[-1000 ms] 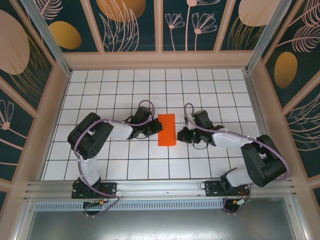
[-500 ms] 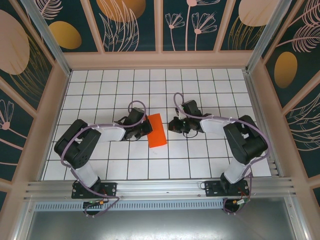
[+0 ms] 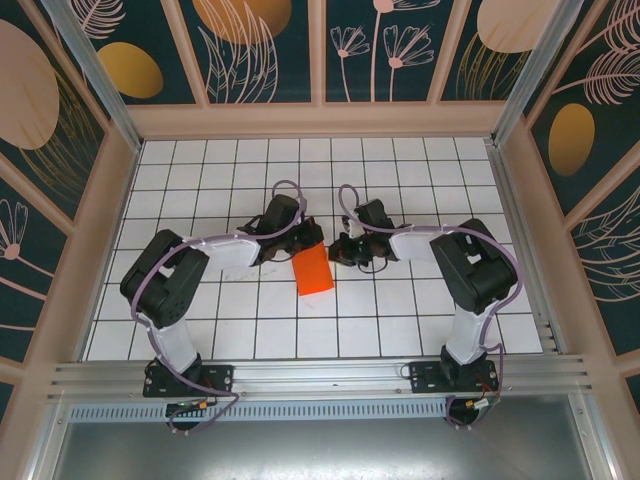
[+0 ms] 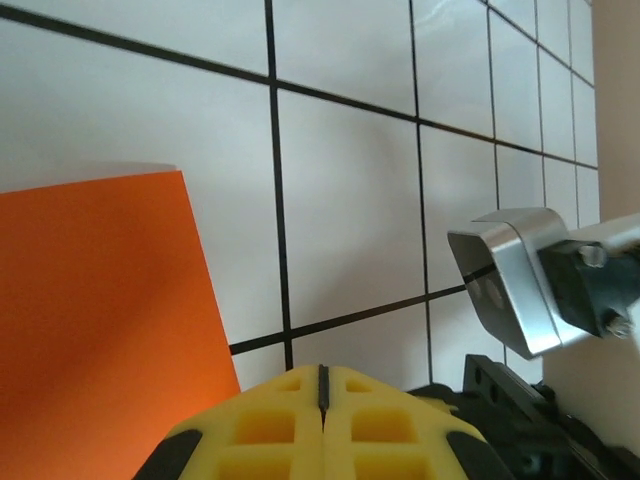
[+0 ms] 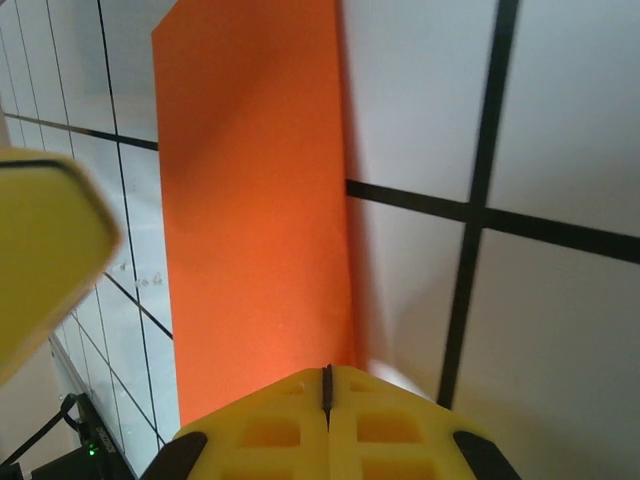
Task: Fold a paper plane with a square sheet of paper (pick it up from the middle)
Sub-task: First fold in half a square sheet of paper at the center of the table.
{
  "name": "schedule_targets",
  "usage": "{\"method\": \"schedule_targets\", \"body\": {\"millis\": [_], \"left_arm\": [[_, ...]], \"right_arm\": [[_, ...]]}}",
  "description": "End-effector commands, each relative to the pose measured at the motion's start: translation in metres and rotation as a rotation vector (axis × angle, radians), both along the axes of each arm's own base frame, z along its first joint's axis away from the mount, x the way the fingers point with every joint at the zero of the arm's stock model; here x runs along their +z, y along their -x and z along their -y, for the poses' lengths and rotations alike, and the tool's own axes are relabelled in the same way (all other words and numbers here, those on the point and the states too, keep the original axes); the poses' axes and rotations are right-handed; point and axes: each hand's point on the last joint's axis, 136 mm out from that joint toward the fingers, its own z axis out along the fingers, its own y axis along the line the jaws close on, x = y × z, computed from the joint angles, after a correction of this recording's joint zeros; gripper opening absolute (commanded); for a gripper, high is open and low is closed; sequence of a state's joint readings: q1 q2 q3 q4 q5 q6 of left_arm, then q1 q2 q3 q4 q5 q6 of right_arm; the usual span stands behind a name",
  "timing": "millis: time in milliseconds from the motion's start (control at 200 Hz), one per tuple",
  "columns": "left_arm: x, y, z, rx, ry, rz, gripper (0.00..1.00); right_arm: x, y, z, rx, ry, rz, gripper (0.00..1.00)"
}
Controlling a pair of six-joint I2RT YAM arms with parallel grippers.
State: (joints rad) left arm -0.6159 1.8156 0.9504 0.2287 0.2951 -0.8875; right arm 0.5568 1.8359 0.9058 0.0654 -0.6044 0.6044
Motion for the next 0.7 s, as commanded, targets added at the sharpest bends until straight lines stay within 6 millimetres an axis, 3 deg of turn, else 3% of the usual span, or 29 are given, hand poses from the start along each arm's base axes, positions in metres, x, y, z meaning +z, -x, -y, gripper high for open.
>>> {"method": "schedule_targets", "body": {"millis": [0, 696], "left_arm": [[-0.009, 0.000, 0.005, -0.017, 0.029, -0.032, 0.01], [-0.046, 0.010, 0.001, -0.026, -0.005, -0.099, 0.00]], "right_arm": [[0.007, -0.003, -0.013, 0.013, -0.037, 0.003, 0.00], [-0.017, 0.001, -0.011, 0.010, 0.044, -0.037, 0.00]]}}
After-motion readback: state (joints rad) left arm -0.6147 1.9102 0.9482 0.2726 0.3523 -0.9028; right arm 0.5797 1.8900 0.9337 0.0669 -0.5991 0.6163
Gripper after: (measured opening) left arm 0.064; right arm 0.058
